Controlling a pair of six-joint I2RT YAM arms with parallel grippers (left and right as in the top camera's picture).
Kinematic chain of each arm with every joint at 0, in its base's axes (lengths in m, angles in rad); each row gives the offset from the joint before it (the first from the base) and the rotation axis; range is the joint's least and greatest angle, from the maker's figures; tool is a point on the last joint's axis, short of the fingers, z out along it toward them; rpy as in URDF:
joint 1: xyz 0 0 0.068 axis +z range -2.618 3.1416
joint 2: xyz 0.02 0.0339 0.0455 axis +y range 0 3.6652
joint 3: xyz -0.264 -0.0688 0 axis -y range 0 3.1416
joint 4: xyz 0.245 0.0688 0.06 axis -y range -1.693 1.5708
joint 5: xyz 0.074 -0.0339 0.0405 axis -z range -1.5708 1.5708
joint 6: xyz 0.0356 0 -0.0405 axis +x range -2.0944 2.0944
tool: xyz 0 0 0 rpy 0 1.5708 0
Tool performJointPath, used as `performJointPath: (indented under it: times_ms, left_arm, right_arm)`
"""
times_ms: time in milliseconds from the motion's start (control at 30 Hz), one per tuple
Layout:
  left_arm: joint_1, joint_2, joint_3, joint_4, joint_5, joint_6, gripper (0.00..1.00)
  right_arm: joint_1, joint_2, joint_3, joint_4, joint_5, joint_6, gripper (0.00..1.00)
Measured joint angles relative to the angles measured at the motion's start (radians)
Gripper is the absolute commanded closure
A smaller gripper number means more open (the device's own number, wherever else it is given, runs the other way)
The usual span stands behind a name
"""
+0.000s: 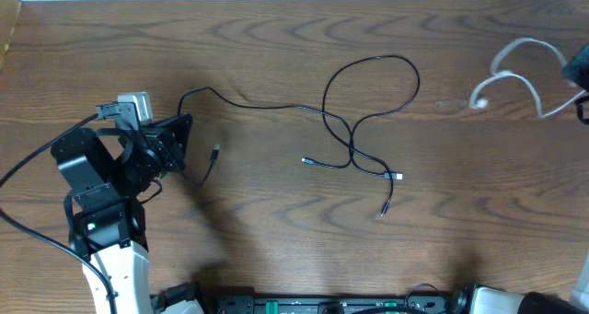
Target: Untangle cables
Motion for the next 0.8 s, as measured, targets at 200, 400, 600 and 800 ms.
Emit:
performJointPath:
  times_ms: [200, 400, 600, 800]
  left_arm:
    - [-0.01, 0.0, 0.0, -0.027, 0.021, 0.008, 0.92]
    - [-0.068, 0.001, 0.0, -0.029, 0.029, 0.015, 0.92]
    - [-0.142, 0.001, 0.0, -0.032, 0.034, 0.034, 0.92]
    - [-0.197, 0.001, 0.0, -0.032, 0.026, 0.06, 0.92]
  right_arm:
    - [-0.075, 0.042, 0.003, 0.051, 0.099, -0.016, 0.99]
    - [-0.181, 0.152, 0.005, 0.095, 0.141, -0.063, 0.99]
    - [-0.291, 0.226, 0.005, 0.155, 0.233, -0.123, 0.99]
    - [-0.424, 0.234, 0.005, 0.188, 0.325, -0.146, 0.99]
